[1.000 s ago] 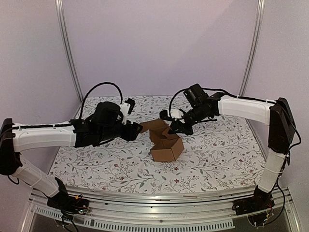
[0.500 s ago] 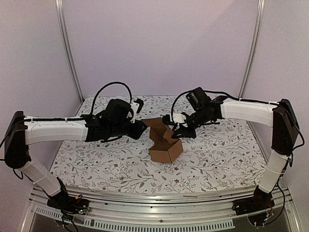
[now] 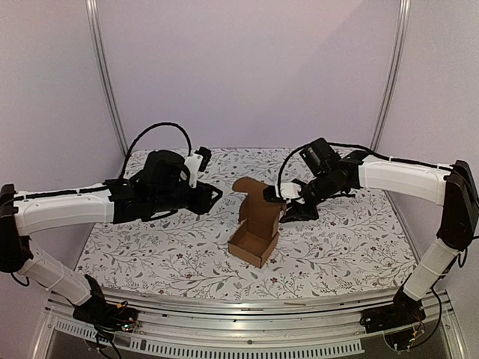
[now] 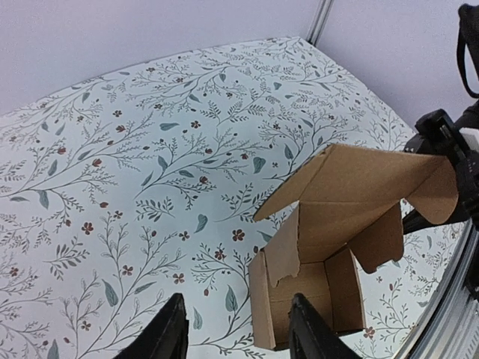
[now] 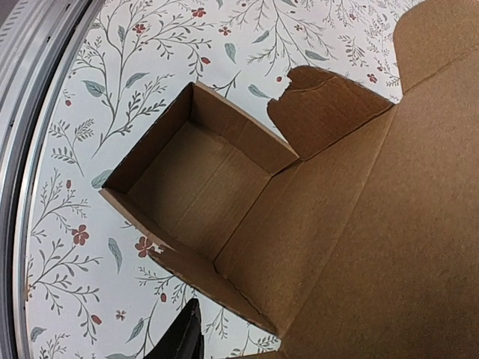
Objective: Fold the paper box
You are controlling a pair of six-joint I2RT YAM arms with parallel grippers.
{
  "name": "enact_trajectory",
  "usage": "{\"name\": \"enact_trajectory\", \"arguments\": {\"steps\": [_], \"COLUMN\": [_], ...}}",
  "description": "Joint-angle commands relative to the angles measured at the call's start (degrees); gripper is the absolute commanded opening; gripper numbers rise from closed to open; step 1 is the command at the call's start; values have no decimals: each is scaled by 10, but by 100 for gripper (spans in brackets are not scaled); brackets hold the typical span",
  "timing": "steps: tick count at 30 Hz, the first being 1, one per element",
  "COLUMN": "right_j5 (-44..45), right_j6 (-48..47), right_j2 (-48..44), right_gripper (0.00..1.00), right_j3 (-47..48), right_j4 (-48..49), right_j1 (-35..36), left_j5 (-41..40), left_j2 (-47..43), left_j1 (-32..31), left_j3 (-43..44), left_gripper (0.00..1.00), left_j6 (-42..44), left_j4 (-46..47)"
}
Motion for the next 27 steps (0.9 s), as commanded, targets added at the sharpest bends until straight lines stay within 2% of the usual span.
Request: {"name": "enact_trajectory", "arguments": {"steps": [1, 6, 13, 16, 18, 23, 27], "right_j5": [28, 38, 37, 38, 49, 57, 52], "right_j6": [-10, -11, 0, 6, 11, 39, 48], "right_j2": [-30, -56, -63, -67, -68, -55, -49], "right_gripper": [38, 39, 39, 40, 40, 40, 40], "right_j3": [-17, -23, -22, -26, -26, -21, -21], "right_j4": [-22, -40, -53, -55, -54, -49, -44], "right_j1": [1, -9, -12, -13, -13, -13, -13], "left_j5": [-14, 10, 86, 118, 137, 174, 173], "left_j2": [-9, 41, 151, 185, 196, 192, 180], "left_j1": [7, 20, 38, 40, 40, 38, 35], "left_j3": [2, 51, 149, 184, 196, 186, 172], "left_gripper": [50, 60, 60, 52, 42, 20, 8], "left_j6": [5, 34, 85, 97, 100, 93, 85], "left_j4": [-29, -36, -46, -59, -58, -36, -25]}}
